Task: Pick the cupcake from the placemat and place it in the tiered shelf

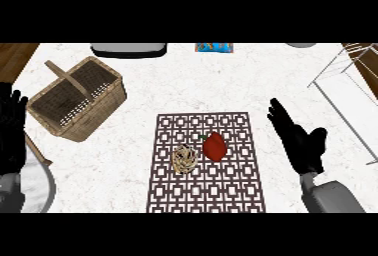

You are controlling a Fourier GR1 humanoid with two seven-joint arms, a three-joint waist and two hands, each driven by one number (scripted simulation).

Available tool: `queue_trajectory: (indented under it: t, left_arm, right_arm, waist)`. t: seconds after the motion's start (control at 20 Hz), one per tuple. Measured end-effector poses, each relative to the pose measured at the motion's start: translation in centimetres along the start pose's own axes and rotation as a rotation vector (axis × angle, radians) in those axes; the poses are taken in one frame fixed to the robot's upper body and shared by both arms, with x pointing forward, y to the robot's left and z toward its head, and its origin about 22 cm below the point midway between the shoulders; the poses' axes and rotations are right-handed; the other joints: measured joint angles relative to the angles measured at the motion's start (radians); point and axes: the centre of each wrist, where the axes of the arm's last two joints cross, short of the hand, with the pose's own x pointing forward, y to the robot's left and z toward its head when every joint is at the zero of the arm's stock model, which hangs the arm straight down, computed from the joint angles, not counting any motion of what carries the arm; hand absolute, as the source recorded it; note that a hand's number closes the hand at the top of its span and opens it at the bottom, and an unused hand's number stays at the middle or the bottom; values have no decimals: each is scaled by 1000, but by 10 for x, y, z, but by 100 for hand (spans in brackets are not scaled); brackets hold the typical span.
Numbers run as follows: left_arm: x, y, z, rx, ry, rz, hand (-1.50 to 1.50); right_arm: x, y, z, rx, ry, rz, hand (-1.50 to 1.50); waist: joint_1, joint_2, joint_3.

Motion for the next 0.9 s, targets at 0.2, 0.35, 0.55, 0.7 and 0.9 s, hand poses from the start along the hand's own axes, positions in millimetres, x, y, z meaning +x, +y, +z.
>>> queue_trajectory:
  t: [0.2,0.35,0.55,0.7,0.9]
  left_arm:
    - [-17,-8,13,-88,134,14,0]
    - [-19,-15,16,-165,184,15,0]
    - [-16,-23,16,-245,232,17,0]
    - [-14,-26,15,-283,254,13,0]
    - [-14,-28,15,-303,277,8,0]
  right_arm:
    - [42,3,-23,132,-178,72,150]
    - [85,-2,-39,233,-336,243,150]
    - [95,-11,-57,286,-289,405,-150]
    - [97,-10,-69,368,-289,406,-150]
    - [103,-12,-79,523,-312,433,-150]
  waist:
    - [21,23,12]
    - [39,31,22]
    - [52,41,38]
    - [59,42,44]
    - [57,39,48]
